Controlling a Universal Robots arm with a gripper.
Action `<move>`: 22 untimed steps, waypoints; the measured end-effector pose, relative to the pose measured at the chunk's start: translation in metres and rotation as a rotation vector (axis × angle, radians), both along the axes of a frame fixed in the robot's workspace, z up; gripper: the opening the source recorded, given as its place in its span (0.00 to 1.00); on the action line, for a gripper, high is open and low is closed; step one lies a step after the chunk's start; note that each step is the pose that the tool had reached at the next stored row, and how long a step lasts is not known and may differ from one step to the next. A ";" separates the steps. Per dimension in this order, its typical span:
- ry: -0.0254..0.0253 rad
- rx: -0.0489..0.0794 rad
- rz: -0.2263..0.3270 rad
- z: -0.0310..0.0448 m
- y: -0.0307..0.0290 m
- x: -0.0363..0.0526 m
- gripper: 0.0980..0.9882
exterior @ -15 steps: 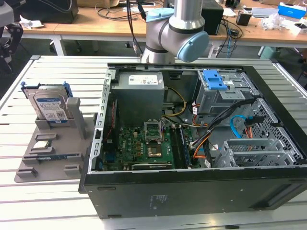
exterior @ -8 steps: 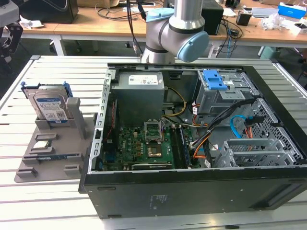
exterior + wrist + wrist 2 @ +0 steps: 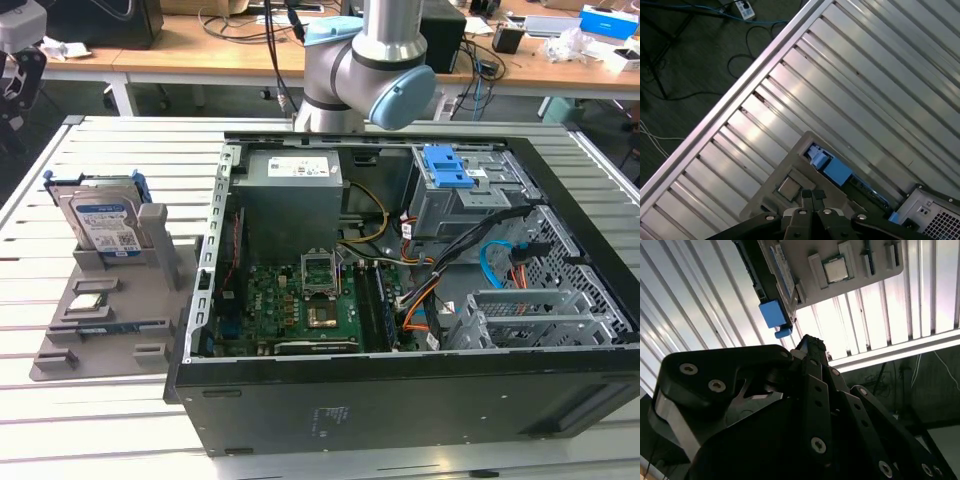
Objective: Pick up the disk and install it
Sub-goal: 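Pick up the disk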
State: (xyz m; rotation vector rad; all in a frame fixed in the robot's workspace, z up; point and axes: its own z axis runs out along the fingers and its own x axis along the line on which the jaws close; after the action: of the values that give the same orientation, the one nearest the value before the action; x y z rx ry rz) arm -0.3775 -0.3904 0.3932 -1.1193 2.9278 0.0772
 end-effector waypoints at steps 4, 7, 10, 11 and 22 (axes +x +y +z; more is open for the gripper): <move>0.0000 0.000 0.048 0.0000 0.0000 0.0000 0.01; 0.0000 0.000 0.088 0.0000 0.0000 0.0000 0.01; 0.0000 0.000 0.121 0.0000 0.0000 0.0000 0.01; 0.0000 0.000 0.131 0.0000 0.0000 0.0000 0.01; 0.0000 0.000 0.311 0.0000 0.0000 0.0000 0.01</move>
State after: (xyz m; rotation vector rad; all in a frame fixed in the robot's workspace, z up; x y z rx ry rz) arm -0.3775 -0.3904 0.3932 -1.5637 2.7254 0.0779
